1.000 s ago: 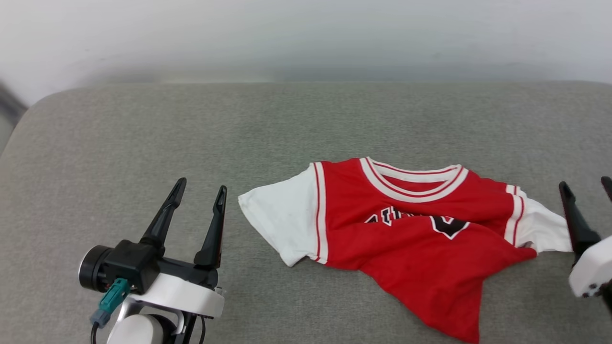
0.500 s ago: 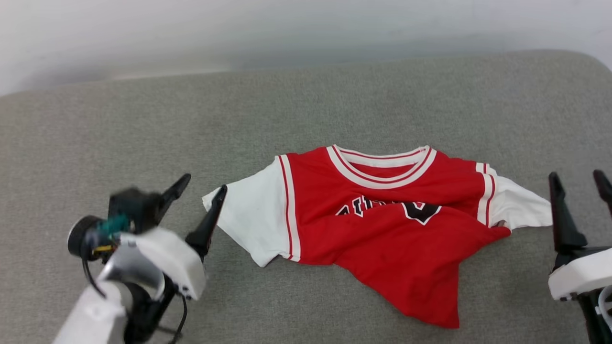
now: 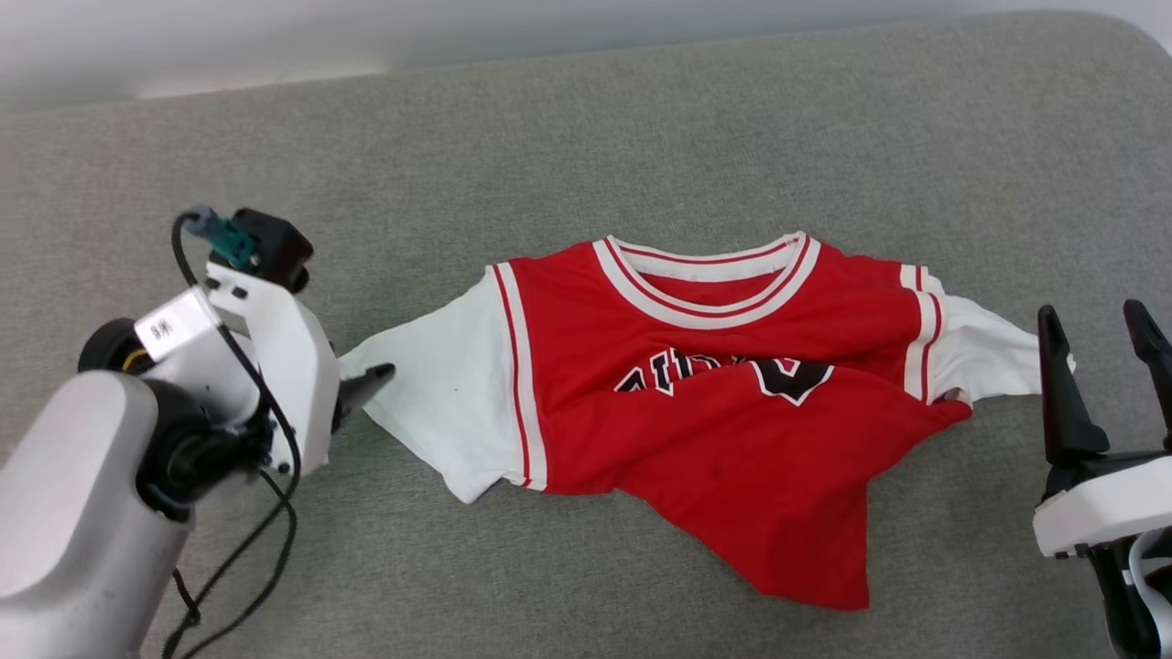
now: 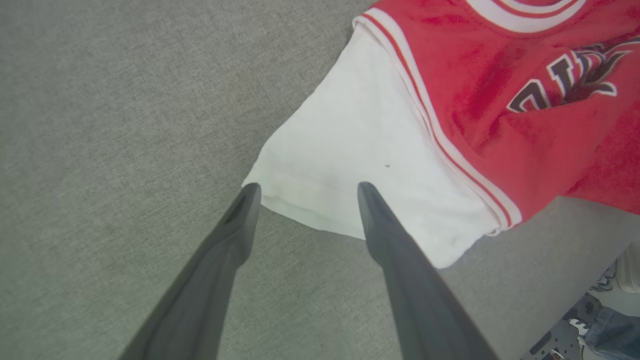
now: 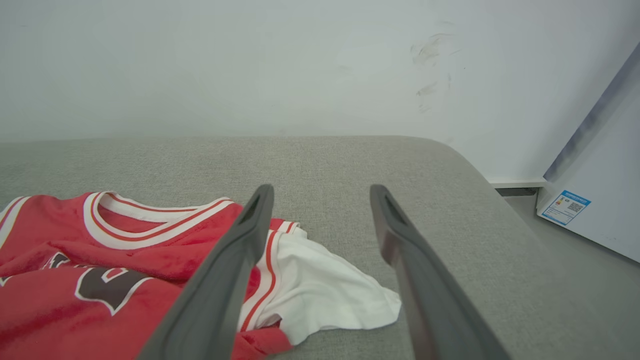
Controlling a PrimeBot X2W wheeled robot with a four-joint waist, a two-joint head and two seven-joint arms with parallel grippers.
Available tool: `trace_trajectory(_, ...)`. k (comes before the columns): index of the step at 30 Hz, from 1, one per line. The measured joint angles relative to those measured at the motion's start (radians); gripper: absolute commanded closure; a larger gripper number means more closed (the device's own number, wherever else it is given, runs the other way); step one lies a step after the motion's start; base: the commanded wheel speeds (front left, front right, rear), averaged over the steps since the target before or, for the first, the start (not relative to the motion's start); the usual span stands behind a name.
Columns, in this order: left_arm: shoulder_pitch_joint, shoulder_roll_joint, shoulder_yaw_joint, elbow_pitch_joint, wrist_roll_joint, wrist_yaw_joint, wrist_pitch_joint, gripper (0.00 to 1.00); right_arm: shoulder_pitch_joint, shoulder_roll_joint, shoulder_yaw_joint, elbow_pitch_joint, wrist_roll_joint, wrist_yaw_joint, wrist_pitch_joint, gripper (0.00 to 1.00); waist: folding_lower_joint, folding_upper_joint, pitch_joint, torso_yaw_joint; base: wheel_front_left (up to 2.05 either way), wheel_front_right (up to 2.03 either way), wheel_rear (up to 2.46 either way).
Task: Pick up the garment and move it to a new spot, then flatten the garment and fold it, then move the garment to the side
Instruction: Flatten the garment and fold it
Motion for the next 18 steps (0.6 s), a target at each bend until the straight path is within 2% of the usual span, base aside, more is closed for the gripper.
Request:
trace_trajectory(6,-0.064,0.017,-0.044,0.089,0.024,0.0,0.07,0.0,-0.013,0.008,0.015,0.016,-0.001,0.0,-0.016,0.0,0.0,0.0,0.035,-0.02,0.0,0.0,0.0)
trace_trajectory(12,-0.091,0.027,-0.095,0.174,0.079,0.0,0.031,0.0,-0.019,0.008,0.017,0.023,-0.002,0.0,-0.021,0.0,0.0,0.0,0.063,-0.035,0.0,0.0,0.0)
trace_trajectory(18,-0.107,0.027,-0.145,0.214,0.06,0.0,0.003,0.0,-0.026,0.007,0.023,0.028,-0.003,0.0,-0.02,0.0,-0.0001,0.0,0.085,-0.041,0.0,0.0,0.0)
